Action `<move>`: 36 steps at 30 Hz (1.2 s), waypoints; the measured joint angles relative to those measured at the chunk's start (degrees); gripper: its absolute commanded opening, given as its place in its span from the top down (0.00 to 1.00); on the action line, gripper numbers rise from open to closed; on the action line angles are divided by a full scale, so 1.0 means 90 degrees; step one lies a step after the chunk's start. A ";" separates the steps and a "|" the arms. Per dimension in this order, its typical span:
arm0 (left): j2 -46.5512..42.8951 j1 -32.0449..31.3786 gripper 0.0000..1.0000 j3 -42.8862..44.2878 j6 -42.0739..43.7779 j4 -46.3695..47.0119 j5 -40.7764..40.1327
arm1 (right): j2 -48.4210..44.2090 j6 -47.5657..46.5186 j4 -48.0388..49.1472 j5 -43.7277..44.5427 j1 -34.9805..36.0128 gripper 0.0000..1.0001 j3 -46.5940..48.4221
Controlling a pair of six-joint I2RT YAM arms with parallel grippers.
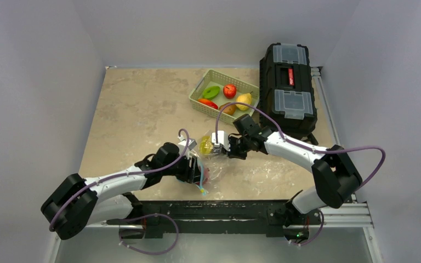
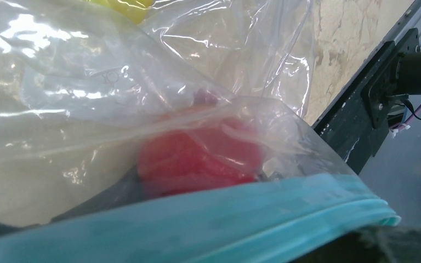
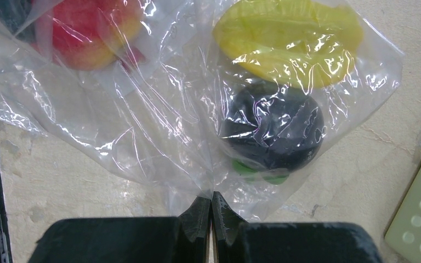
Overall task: Open the zip-top bag and remove the fake food
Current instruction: Pick up the fake fruit from the zipper food storage bag.
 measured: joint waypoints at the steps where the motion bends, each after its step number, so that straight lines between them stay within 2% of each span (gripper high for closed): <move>1: -0.0019 0.0000 0.74 0.0000 0.0002 -0.0027 -0.0007 | 0.0000 0.0000 0.0000 0.0002 0.0000 1.00 0.0000; 5: -0.0189 0.0000 0.93 0.0000 0.0007 -0.0182 -0.0022 | 0.0000 0.0000 0.0000 0.0002 0.0000 1.00 0.0000; 8: -0.0471 0.0002 1.00 0.0000 0.0012 -0.0376 -0.0053 | 0.0000 0.0000 0.0002 0.0022 0.0000 1.00 0.0000; 21: -0.2402 0.0347 1.00 -0.0007 0.0080 -0.1549 -0.0182 | 0.0000 0.0010 0.0039 0.0284 0.0000 1.00 0.0000; 36: -0.3434 0.0505 1.00 0.0058 0.0163 -0.2832 -0.0306 | -0.0029 0.0141 0.0153 0.0559 -0.0267 1.00 0.0000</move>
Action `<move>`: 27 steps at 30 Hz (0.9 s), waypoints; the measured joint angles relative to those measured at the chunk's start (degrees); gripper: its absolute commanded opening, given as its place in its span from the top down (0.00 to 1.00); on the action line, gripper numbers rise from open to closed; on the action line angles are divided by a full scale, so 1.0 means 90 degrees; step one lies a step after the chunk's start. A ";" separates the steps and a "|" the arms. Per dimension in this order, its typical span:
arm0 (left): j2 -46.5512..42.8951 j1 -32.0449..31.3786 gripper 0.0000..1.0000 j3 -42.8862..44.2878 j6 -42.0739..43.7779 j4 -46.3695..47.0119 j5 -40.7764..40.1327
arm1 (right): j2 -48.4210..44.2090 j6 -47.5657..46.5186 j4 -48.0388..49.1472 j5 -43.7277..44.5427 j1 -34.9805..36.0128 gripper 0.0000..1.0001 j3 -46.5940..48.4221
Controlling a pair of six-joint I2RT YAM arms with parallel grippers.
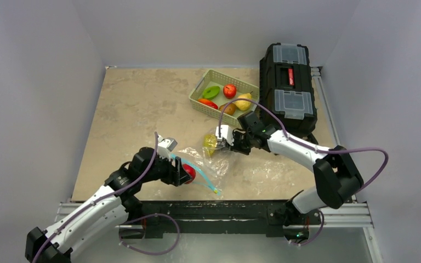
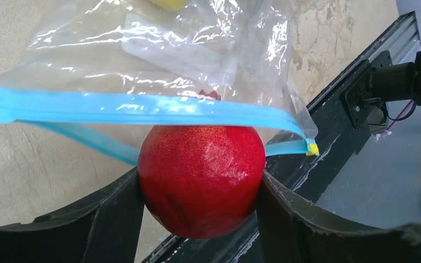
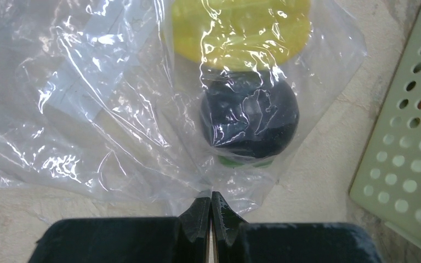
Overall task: Open the zip-top bag and remove the fake food
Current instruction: Pick up the fake fruit from the zipper food storage bag, then place the fake fruit in the bin.
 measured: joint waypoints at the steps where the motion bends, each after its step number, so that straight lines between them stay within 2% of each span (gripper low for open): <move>1: -0.0049 0.0000 1.00 0.0051 0.0000 -0.0136 -0.0027 | -0.0017 0.0010 0.0002 0.0039 -0.0049 1.00 0.0000; 14: -0.0716 0.0000 1.00 0.1052 0.0002 -0.1003 -0.0391 | -0.0228 0.0012 -0.0044 0.0107 -0.0330 1.00 -0.0005; 20: -0.0304 0.0000 1.00 0.1678 0.0029 -0.0967 -0.0814 | -0.0228 -0.0019 -0.0085 0.0095 -0.0427 1.00 -0.0005; 27: 0.0622 0.0119 1.00 0.2154 0.0168 -0.0408 -0.1005 | -0.0228 -0.0044 -0.0143 0.0061 -0.0449 1.00 -0.0005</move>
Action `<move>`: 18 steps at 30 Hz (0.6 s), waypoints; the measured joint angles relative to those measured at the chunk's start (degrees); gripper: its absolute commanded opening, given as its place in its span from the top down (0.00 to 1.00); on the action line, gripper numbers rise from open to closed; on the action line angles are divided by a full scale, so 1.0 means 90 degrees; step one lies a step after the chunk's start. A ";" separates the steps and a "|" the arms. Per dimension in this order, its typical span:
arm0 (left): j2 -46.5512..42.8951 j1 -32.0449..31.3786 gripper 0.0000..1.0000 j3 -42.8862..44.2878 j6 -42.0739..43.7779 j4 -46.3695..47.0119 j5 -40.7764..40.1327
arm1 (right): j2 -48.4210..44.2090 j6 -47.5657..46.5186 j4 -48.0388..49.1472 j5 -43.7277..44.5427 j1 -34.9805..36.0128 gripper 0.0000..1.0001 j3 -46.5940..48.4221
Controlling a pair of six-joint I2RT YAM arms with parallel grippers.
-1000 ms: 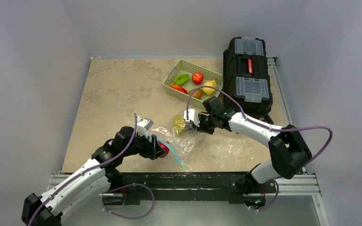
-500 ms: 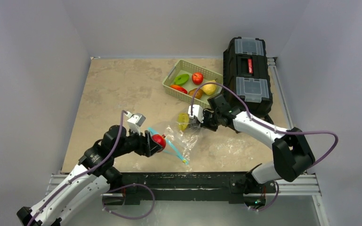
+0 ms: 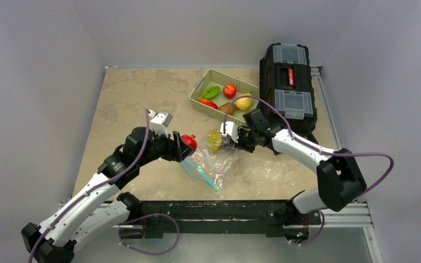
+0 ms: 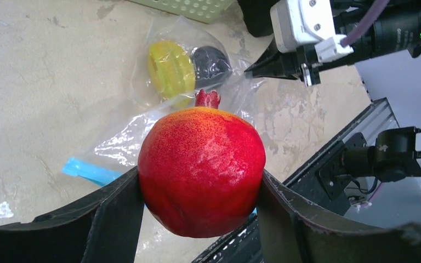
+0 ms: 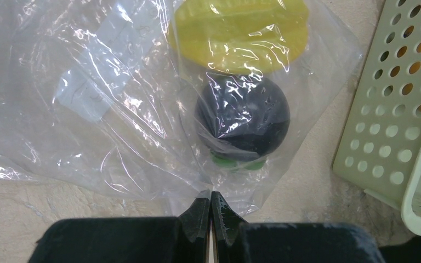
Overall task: Open the zip-top bag and remove the fake food
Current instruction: Place the fake fruit in the bin.
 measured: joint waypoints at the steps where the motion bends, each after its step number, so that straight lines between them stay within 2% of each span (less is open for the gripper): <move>1: 0.0168 0.0032 1.00 0.0034 0.0002 0.0119 0.0000 | 0.0000 0.0000 -0.0012 -0.0002 0.0000 1.00 0.0000; 9: 0.1324 0.0306 1.00 0.0284 0.0005 0.0928 0.0039 | 0.0000 -0.0010 -0.0017 -0.0002 0.0000 1.00 0.0000; 18: 0.2657 0.0801 1.00 0.0993 0.0002 0.1831 0.0243 | 0.0000 -0.0046 -0.0022 -0.0002 0.0000 1.00 0.0000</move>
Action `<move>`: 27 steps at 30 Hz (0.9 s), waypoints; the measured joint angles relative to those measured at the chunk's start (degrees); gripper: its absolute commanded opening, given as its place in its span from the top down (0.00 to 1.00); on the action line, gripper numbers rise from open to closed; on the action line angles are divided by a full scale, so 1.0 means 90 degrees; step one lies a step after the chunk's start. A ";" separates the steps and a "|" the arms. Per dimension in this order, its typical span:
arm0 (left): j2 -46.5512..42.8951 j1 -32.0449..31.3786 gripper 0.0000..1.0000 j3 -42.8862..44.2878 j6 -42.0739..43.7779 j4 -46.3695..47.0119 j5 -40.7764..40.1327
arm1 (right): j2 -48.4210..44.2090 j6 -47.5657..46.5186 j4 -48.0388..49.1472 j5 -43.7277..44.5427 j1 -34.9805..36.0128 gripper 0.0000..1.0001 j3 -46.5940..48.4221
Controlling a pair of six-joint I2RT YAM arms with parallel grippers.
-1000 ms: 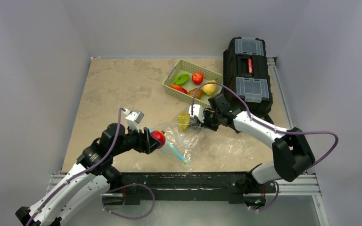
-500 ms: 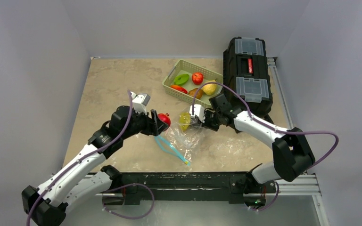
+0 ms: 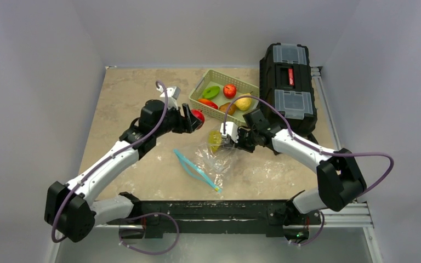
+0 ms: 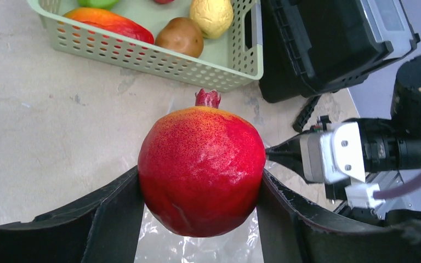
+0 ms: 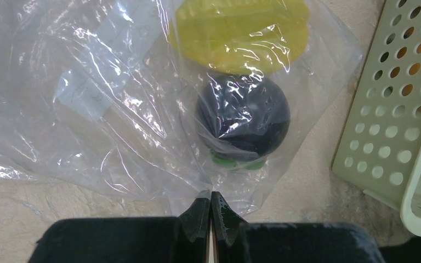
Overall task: Open the zip-top bag and remove the fake food
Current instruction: Place the fake fruit in the bin.
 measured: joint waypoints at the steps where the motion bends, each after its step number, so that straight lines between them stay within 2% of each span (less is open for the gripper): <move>1: 0.0124 0.0041 1.00 0.0061 -0.0002 0.0075 0.0029 | 0.0000 0.0000 0.0000 0.0000 0.0000 1.00 0.0000; 8: 0.1384 0.0284 1.00 0.0797 -0.0049 0.0554 0.0413 | 0.0000 -0.0005 -0.0022 -0.0007 0.0000 1.00 0.0000; 15: 0.2866 0.0338 1.00 0.2120 -0.0080 0.0627 0.0712 | 0.0000 -0.0032 -0.0041 -0.0027 -0.0002 1.00 0.0000; 19: 0.3764 0.0362 0.98 0.3096 -0.0121 0.0340 0.0775 | 0.0000 -0.0051 -0.0044 -0.0029 -0.0005 1.00 0.0000; 22: 0.4561 0.0418 0.87 0.3954 -0.0219 0.0044 0.0816 | 0.0000 -0.0053 -0.0046 -0.0034 -0.0005 1.00 0.0000; 25: 0.5268 0.0478 0.57 0.4714 -0.0289 -0.0279 0.0869 | 0.0000 -0.0053 -0.0046 -0.0051 -0.0005 1.00 0.0000; 27: 0.5695 0.0505 0.29 0.5175 -0.0389 -0.0515 0.0906 | 0.0000 -0.0053 -0.0049 -0.0056 -0.0005 1.00 0.0000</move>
